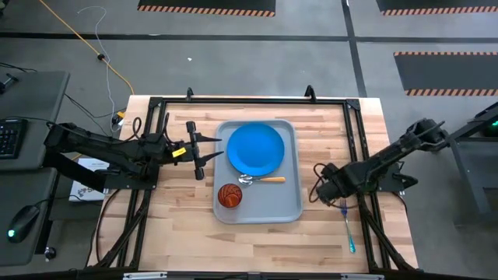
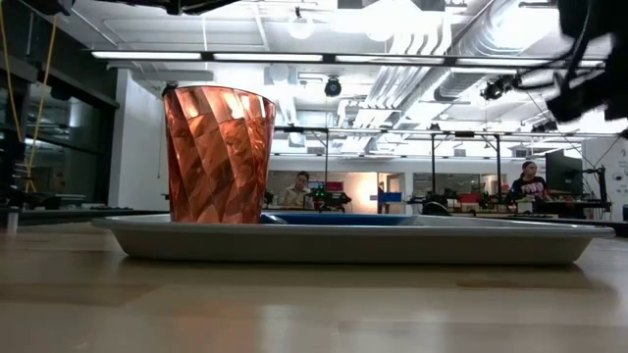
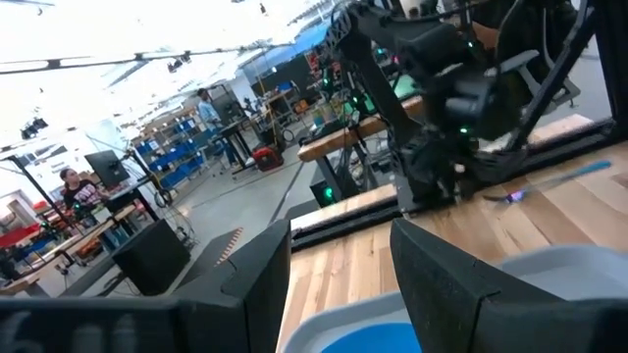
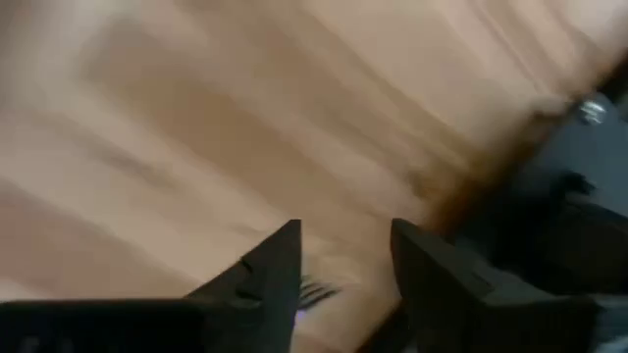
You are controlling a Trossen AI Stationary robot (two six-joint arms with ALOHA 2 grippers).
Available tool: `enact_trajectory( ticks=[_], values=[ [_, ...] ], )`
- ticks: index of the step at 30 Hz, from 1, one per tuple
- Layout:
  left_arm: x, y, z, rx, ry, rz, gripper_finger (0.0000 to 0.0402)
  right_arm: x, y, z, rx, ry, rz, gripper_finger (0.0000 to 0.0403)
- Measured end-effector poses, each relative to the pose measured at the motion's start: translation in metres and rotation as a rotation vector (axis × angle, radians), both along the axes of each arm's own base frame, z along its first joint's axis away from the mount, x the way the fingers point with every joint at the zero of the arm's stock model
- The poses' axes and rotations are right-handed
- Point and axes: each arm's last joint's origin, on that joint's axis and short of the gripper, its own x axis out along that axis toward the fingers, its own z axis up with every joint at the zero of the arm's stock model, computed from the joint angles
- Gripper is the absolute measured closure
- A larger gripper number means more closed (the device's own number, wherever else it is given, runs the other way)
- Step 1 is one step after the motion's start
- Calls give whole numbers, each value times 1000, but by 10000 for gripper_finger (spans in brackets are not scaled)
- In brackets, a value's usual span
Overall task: Pick and place plate/cup/fork/spoon on tray
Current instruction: Put the blue fork on the gray serving tray to the left of the yellow spoon
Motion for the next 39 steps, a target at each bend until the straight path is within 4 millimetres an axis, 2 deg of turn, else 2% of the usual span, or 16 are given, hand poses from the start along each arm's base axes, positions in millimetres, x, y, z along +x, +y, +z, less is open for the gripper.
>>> enact_trajectory(
  ticks=[6,9,16,24,39],
  values=[
    [0,0,3,38,-23,5,234,11,16,25,-10,-171,58,204],
    [0,0,3,39,-20,6,234,10,22,26,-17,-196,81,196],
    [0,0,3,39,-17,7,234,18,27,26,5,-292,116,194],
    [0,0,2,39,-16,8,234,21,28,26,12,-324,124,194],
    [0,0,2,7,-13,5,234,26,33,27,74,-378,49,194]
  ],
)
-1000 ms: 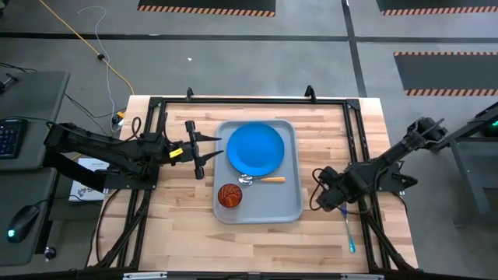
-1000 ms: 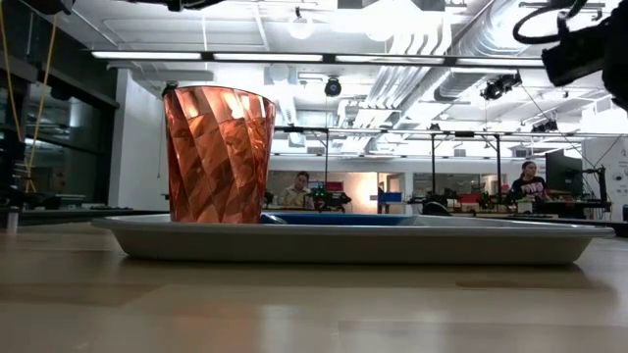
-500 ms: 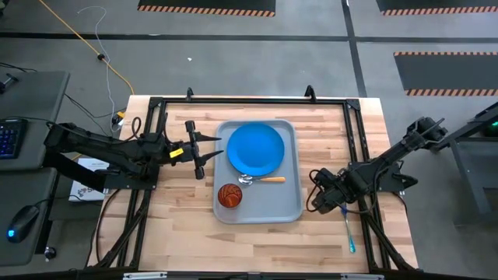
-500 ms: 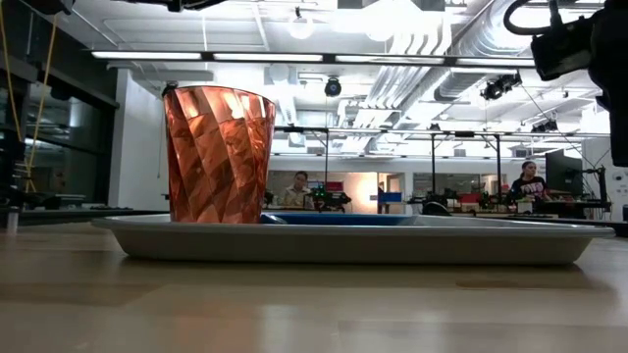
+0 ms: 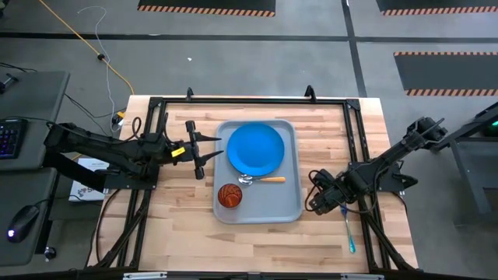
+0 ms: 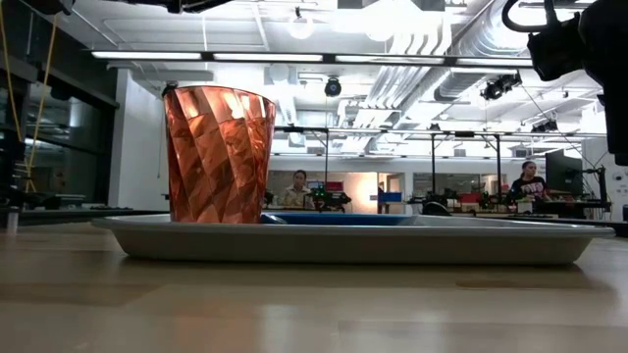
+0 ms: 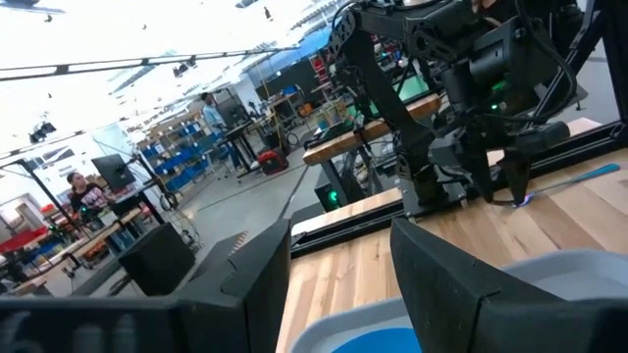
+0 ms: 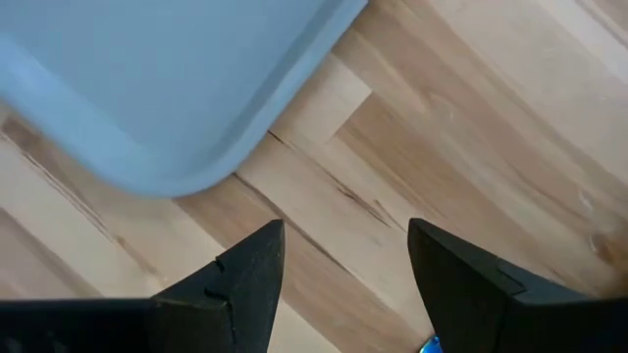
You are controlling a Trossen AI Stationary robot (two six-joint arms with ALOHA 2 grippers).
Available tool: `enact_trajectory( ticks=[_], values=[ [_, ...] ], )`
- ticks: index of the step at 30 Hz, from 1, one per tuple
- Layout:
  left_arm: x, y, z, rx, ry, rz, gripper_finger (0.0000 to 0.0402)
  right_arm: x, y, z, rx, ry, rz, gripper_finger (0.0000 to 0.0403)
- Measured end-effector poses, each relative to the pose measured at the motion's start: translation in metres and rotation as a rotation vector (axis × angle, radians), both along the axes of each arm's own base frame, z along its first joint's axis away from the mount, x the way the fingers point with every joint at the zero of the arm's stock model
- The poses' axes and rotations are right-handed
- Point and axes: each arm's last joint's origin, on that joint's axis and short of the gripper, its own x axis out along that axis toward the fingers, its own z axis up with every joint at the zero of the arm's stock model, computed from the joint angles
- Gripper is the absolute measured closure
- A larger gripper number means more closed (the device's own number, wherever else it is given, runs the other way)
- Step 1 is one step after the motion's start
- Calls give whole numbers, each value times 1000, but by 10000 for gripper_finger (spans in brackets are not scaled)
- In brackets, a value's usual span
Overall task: Pick and place plate/cup/fork/spoon on tray
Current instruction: Put the blue fork on the gray serving tray to the left of the yellow spoon
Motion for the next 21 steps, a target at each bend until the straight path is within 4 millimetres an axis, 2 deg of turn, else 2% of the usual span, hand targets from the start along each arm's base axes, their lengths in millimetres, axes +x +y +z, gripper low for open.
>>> enact_trajectory(
  ticks=[10,15,21],
  values=[
    [0,0,-2,-25,17,-2,234,-3,6,0,43,-10,-94,194],
    [0,0,-2,-25,16,-2,234,-14,24,-3,81,2,-195,194],
    [0,0,0,-27,-6,-2,234,-29,53,-21,96,108,-298,194]
  ],
)
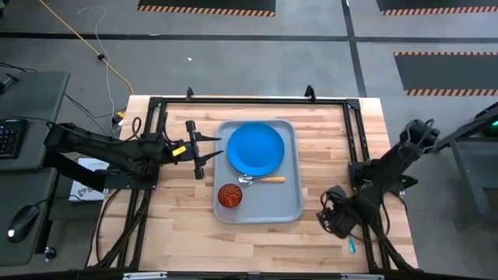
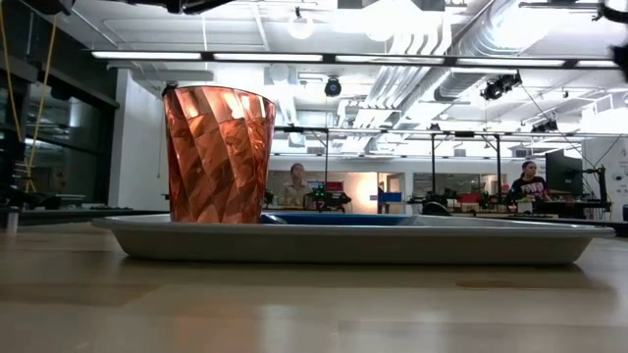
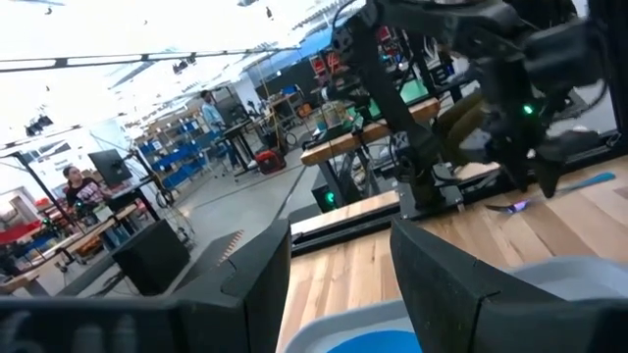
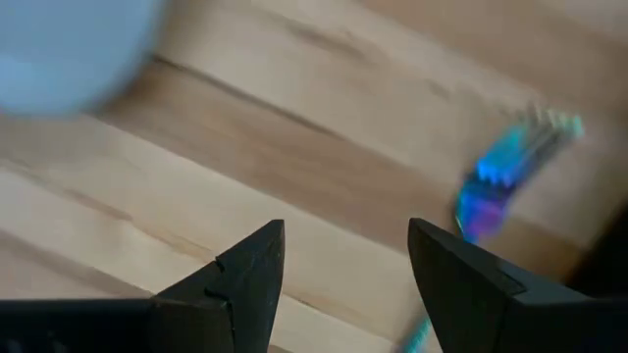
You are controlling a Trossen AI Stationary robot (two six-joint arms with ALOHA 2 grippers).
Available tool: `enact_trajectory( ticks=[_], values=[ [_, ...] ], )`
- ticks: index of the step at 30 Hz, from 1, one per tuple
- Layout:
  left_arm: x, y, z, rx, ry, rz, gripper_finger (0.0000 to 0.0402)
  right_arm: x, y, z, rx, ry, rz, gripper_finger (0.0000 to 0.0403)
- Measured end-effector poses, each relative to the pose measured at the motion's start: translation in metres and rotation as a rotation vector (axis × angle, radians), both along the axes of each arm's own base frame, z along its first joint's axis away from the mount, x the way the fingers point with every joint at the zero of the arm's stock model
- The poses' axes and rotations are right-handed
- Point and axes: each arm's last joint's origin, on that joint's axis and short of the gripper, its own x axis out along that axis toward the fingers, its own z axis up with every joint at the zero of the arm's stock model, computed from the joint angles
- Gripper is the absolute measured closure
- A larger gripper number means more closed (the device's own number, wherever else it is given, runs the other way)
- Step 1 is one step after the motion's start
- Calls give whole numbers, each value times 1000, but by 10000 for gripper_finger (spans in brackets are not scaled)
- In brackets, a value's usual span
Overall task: Pick and place plate/cup/fork/spoon on tray
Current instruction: Put the blue fork on the gray serving tray to the left of the yellow spoon
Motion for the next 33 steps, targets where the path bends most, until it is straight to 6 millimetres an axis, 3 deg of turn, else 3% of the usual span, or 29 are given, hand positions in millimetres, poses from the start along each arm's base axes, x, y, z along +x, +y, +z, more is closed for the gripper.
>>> enact_trajectory(
  ticks=[9,19,33],
  values=[
    [0,0,1,0,-11,0,234,-17,18,-21,-3,243,-111,194],
    [0,0,1,24,-4,2,234,-17,19,-26,-33,255,-168,194],
    [0,0,1,24,-5,2,234,-13,28,-51,-82,341,-171,194]
  ],
)
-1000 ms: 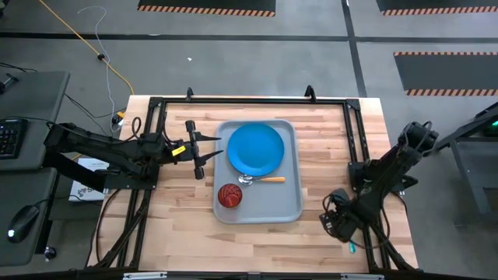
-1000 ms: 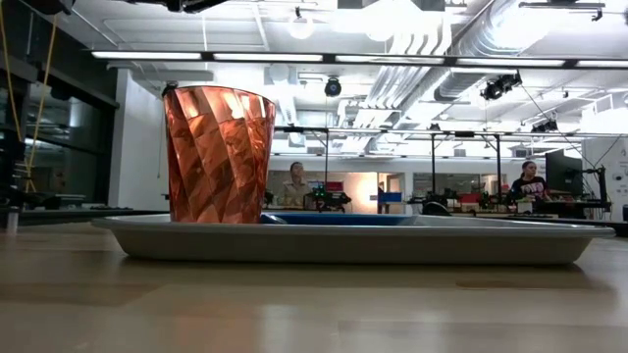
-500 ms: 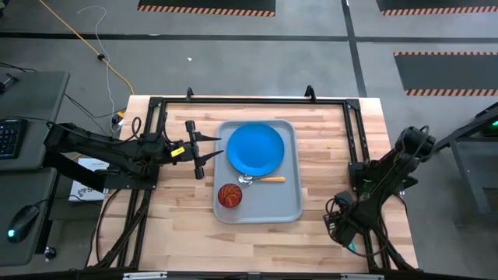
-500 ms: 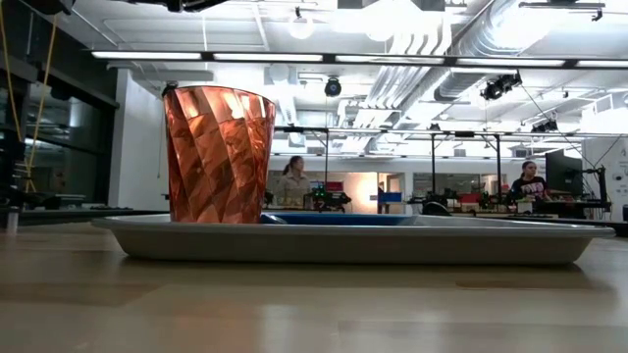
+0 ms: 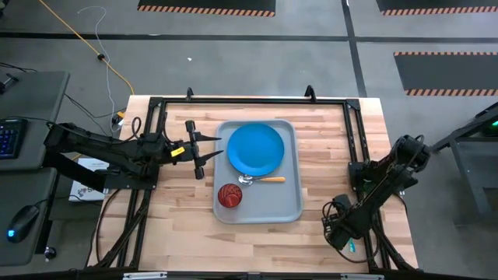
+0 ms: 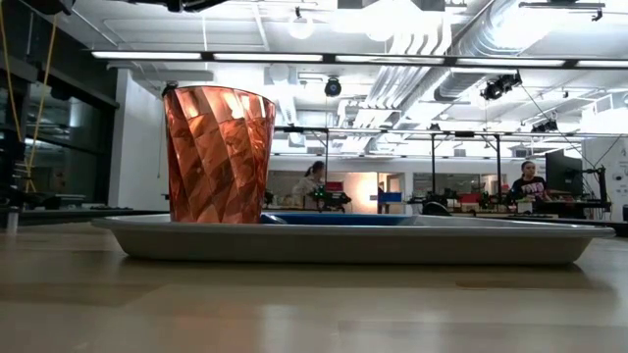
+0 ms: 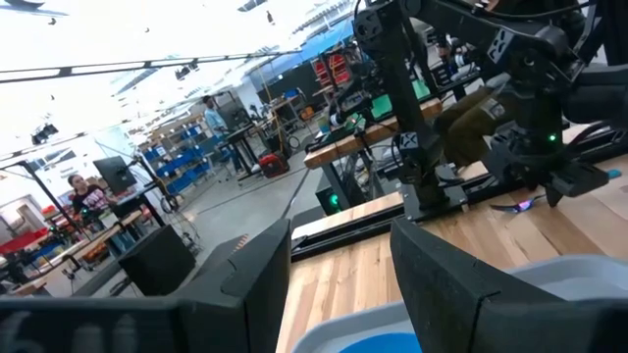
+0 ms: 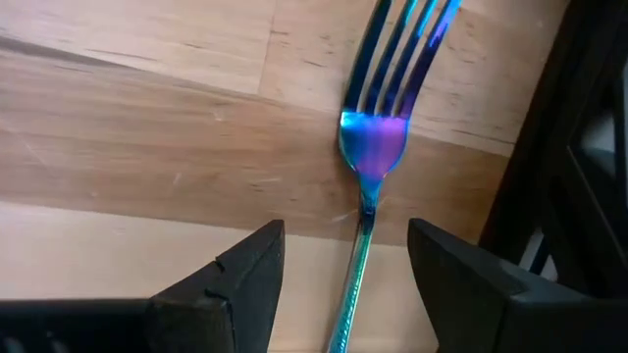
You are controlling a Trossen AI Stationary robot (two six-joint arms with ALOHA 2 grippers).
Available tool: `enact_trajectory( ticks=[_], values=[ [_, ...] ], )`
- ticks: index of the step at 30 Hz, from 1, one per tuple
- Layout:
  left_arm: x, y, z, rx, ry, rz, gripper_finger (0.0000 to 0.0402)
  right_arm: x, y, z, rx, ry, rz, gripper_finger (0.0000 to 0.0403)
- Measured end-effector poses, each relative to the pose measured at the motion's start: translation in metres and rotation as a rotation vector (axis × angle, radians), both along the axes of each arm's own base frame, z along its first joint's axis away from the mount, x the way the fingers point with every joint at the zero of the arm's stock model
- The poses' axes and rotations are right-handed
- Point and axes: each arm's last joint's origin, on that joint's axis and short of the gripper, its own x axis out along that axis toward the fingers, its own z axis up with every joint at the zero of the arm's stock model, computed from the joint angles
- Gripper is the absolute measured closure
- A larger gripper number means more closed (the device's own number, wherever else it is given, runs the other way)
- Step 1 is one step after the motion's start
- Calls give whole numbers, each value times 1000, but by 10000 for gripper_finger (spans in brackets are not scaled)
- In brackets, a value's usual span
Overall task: Pick and place plate/cup/fork/spoon on tray
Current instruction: Put the blue fork on the gray serving tray to the left of the yellow spoon
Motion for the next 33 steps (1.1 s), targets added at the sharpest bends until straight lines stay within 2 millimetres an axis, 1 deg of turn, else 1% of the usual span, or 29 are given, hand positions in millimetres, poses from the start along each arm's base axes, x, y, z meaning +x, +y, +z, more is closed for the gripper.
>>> enact_trajectory(
  ticks=[4,7,13,16,27,30,33],
  values=[
    [0,0,0,0,-3,0,234,2,2,-3,6,-3,14,195],
    [0,0,0,0,-3,0,234,2,3,-3,13,-11,14,205],
    [0,0,0,-1,-3,0,234,4,5,-4,30,-32,21,258],
    [0,0,0,0,-3,0,234,5,6,-5,47,-46,54,282],
    [0,0,0,-1,-3,0,234,7,7,-5,60,-80,138,326],
    [0,0,0,-1,-4,0,234,8,7,-5,66,-82,152,345],
    [0,0,0,-1,-4,0,234,8,7,-5,68,-85,160,374]
  ],
)
